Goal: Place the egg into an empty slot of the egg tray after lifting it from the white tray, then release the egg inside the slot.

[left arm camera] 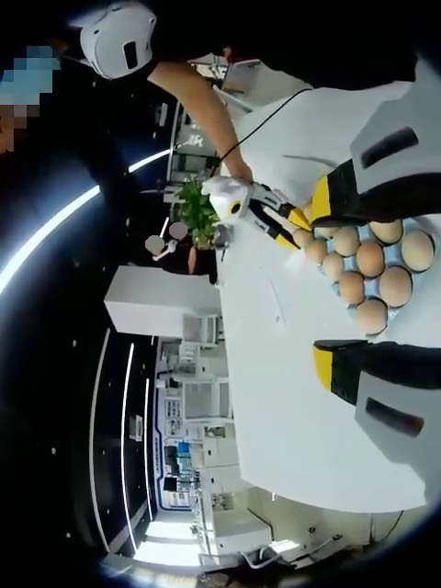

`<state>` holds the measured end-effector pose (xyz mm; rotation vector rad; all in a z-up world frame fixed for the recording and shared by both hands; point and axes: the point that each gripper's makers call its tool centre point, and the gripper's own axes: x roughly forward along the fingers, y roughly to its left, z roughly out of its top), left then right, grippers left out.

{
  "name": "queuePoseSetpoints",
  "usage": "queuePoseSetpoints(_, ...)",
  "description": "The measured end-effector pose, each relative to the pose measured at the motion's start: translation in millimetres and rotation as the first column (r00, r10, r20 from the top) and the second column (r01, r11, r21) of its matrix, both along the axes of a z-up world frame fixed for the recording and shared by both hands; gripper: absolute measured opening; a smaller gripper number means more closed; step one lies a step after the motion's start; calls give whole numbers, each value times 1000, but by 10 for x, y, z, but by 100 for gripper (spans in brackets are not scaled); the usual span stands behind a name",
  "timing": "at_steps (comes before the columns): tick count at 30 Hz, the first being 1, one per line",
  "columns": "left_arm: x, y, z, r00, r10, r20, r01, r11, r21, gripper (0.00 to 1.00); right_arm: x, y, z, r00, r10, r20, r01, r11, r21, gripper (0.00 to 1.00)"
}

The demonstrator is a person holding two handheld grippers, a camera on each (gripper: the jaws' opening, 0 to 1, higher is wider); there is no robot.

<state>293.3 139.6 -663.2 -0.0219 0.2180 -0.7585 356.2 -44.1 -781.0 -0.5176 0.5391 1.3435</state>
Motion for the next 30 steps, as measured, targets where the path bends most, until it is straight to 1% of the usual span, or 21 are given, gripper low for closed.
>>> queuePoseSetpoints(7,17,12,5,1000,5,5,-5,1000,3,50,2,-2,-8,1000,5,-8,-5,1000,0,25)
queuePoseSetpoints(15,11,22,-7,1000,6,4,-6,1000,7,50,-3,-18,-13,1000,-2,-19,2,1000,21,25)
queuePoseSetpoints(17,7,22,-12,1000,6,2,-6,1000,8,50,-9,-20,-15,1000,7,-7,-7,1000,25,25)
queuePoseSetpoints(22,-2,17,-21,1000,5,-2,-5,1000,11,50,24,-42,-21,1000,-10,-9,10,999,33,30)
queuePoseSetpoints(26,-9,22,-7,1000,9,4,-9,1000,11,50,47,-58,-18,999,-37,-18,38,998,55,32)
queuePoseSetpoints(30,-14,26,-22,1000,9,-5,-9,1000,13,50,49,-76,-23,999,-47,-24,49,997,55,35)
